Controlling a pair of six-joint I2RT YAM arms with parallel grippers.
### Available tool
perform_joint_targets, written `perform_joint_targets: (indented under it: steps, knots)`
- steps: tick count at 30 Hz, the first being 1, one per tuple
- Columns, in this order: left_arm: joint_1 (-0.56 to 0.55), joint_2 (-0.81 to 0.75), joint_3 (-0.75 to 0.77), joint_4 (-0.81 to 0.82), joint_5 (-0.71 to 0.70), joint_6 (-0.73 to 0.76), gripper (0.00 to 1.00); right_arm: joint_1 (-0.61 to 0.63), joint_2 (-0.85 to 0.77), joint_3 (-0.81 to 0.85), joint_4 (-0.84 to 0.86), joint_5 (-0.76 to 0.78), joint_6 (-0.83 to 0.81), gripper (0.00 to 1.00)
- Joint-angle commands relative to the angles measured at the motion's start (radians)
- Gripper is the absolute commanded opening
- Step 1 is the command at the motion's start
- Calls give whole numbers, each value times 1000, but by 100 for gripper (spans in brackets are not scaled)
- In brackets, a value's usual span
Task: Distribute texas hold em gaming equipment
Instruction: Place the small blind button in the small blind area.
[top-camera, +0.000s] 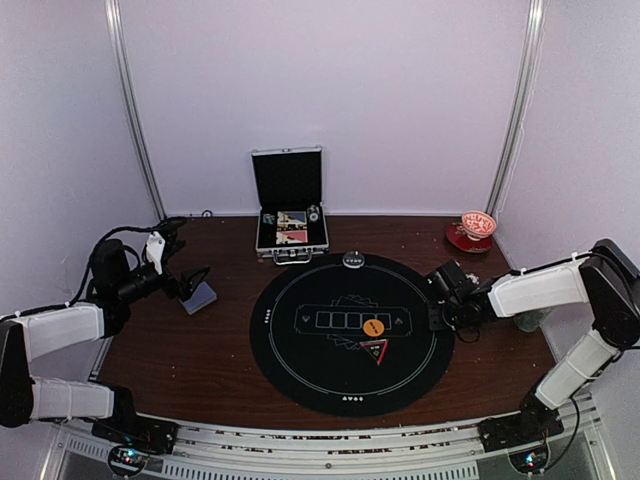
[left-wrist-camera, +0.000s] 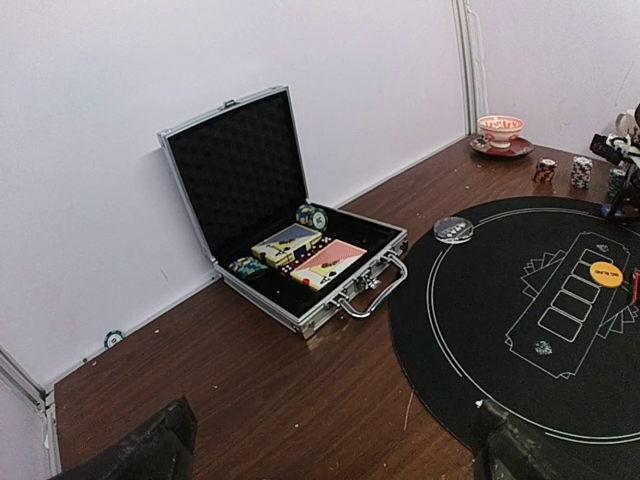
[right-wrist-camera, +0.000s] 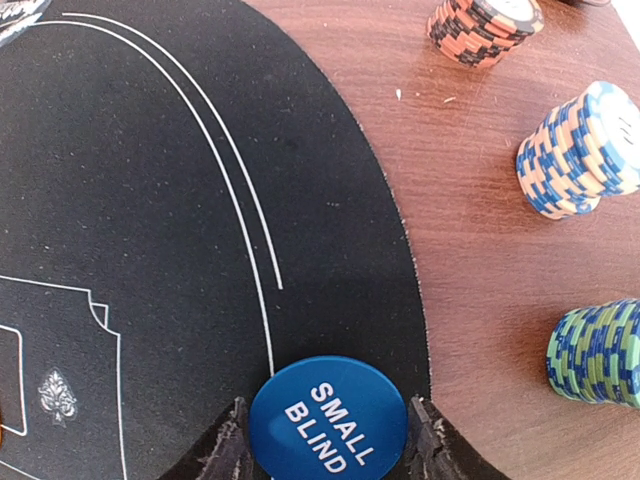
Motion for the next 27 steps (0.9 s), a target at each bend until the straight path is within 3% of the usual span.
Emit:
perform_joint_targets:
  steps: [1,7,18,22,27]
  knots:
    - [2,1,0,62,1,0,98,-9,12,-11,-5,31,22,52]
    - [3,2,0,62,0,1,98,-8,6,-12,-9,41,29,55]
    - [3,2,0,62,1,1,98,-8,17,-5,-17,47,26,71]
    - [2,7,1,62,-2,2,98,16,-28,1,-6,63,10,79]
    - [3,3,3,59,-8,2,98,65,-113,28,4,35,11,82]
